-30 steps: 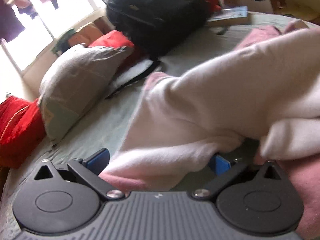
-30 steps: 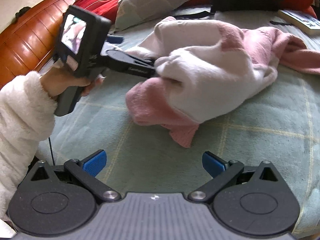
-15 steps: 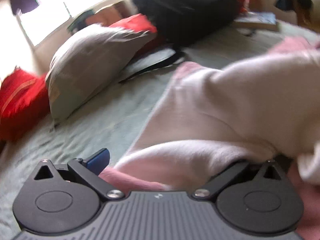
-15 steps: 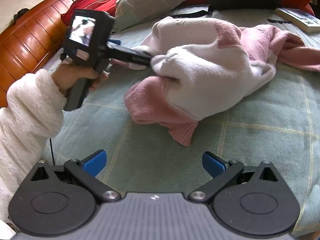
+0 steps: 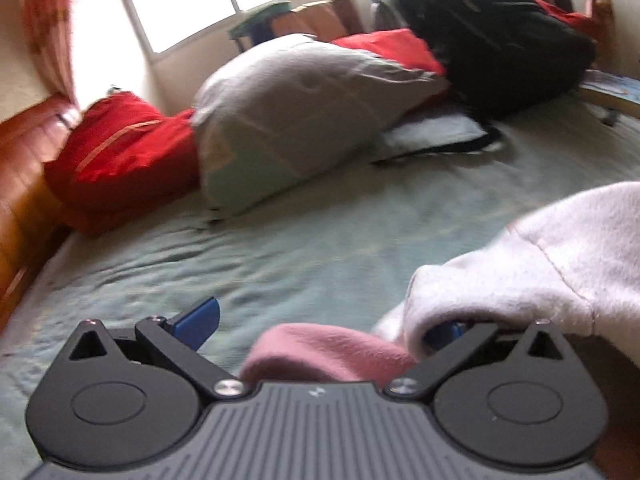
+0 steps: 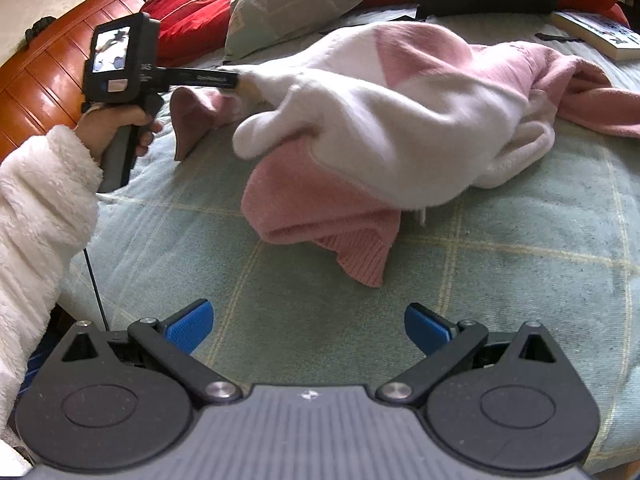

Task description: Fold clothes

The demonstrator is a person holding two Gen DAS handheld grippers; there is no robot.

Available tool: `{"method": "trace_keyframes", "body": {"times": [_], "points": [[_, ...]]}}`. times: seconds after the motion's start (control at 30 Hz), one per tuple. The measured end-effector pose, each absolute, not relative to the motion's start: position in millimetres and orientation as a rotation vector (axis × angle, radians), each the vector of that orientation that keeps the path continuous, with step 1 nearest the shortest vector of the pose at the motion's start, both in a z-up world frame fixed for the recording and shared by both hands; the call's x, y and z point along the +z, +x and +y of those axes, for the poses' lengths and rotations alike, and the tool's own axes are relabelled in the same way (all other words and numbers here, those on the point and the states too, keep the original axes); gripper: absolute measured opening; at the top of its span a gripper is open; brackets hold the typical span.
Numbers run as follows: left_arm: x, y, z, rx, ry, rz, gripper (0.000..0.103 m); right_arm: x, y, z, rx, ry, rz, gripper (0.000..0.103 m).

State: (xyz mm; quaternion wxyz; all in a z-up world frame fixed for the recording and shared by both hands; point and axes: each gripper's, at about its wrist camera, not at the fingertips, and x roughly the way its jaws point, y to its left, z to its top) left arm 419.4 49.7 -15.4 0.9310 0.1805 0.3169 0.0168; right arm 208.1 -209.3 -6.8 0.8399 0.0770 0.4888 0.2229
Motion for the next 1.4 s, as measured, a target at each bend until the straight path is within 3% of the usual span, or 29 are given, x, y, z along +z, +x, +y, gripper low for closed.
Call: {"method": "trace_keyframes", "body": {"times": [0.23,0.6,1.0,1.4], "points": [[15.7,407.8,74.0,0.177,0.423,0.533,0.103,-9.6,209.0,-215.2,0.46,0.18,1.037,0.103],[25.6,408.5,110.4,0.342,0.428,0.5,0.103,-12.2,212.3,-218.4,0.466,0.187,1.044,0.103],[-7.0,383.0,115.1,-0.043,0.444,0.71,0.102,-23.9,213.5,-204.9,0.467,0.179,1.08,0.103],[-41.8,374.9,152.2,-0.135,0.34,0.773,0.102,-33.7,218.1,-194.0,0.465,0.16,1.117,0.103]]}}
